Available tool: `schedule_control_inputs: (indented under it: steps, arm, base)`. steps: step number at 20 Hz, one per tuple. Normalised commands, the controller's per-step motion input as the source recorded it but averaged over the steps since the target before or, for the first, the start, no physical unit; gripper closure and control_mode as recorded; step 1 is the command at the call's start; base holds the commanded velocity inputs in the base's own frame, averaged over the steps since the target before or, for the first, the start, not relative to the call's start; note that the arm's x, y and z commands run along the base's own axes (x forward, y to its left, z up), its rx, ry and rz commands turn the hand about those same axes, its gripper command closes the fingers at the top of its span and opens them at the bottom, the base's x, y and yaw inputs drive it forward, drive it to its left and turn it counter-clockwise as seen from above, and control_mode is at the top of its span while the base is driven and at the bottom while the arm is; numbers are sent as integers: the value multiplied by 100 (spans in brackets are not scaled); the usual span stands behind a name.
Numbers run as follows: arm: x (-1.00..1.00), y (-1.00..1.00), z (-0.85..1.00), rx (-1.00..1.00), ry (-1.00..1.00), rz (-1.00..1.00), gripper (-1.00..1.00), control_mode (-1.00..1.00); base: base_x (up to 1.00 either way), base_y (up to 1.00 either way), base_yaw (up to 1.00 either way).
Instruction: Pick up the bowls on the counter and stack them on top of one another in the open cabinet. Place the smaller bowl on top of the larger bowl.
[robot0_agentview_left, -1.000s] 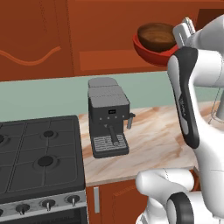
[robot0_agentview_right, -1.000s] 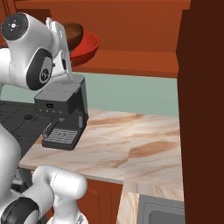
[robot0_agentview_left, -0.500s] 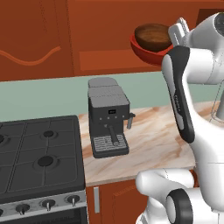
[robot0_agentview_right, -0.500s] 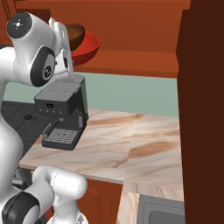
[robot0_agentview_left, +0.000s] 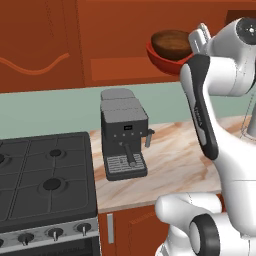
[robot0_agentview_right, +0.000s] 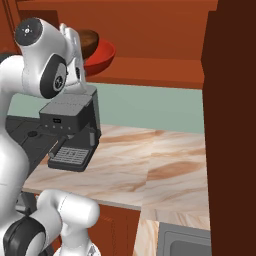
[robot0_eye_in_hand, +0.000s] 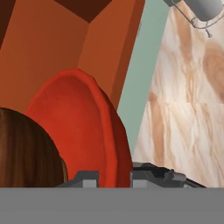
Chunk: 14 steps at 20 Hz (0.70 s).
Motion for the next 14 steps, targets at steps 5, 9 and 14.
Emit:
schedule_control_inputs:
  steps: [5,9,14]
  arm:
    - [17,0,-4,2,0,0,100,-100]
    - [16,0,-1,2,0,0,100,-100]
    - [16,0,0,2,0,0,100,-100]
  base:
    - [0,0,0]
    - [0,0,0]
    - [0,0,0]
